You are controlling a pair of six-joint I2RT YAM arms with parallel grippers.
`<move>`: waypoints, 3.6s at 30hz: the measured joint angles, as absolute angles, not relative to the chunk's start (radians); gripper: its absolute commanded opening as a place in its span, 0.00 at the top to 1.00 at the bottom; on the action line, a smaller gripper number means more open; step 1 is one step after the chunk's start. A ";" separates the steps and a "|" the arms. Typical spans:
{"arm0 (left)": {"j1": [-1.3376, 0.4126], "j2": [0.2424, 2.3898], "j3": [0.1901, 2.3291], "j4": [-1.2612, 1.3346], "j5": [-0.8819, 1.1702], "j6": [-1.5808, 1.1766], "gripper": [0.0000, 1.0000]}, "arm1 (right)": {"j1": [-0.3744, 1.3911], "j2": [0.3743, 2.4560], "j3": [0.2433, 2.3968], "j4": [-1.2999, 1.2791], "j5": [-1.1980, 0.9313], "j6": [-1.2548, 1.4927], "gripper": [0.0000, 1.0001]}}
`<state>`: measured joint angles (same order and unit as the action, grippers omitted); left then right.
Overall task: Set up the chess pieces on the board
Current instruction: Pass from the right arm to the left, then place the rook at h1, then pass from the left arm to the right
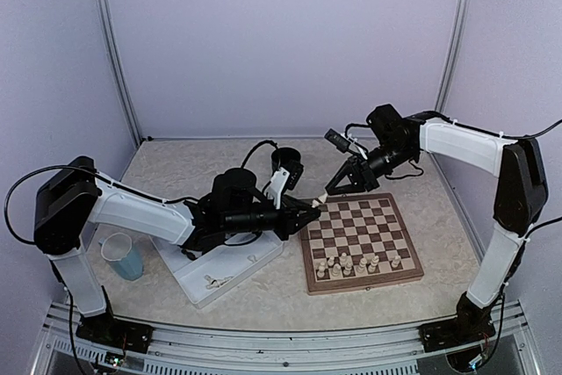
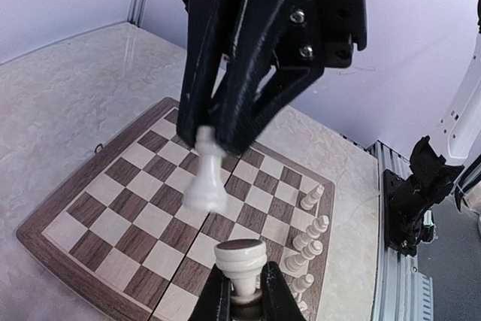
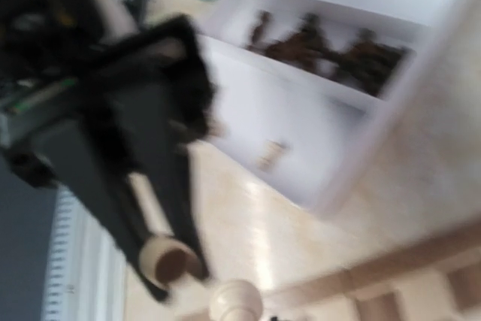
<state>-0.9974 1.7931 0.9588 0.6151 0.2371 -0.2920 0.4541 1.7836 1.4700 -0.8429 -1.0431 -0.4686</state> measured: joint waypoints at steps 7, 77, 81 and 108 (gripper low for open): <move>-0.988 1.775 0.946 0.554 0.227 -0.291 0.97 | 0.335 1.625 1.368 -0.823 -0.749 -0.508 0.95; -0.908 1.772 1.227 0.086 0.520 -0.284 0.91 | 0.426 1.379 1.265 -0.956 -0.513 -0.818 0.56; -0.896 1.843 1.310 -0.010 0.640 -0.287 0.91 | 0.596 1.445 1.340 -0.905 -0.494 -0.826 0.55; -0.903 1.939 1.378 -0.198 0.868 -0.310 0.91 | 0.900 1.547 1.312 -0.821 -0.234 -0.934 0.75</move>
<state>-0.9028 1.9388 1.3777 -0.1978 0.8677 -0.3099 0.9005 1.5467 1.3117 -0.8207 -0.2344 -0.9340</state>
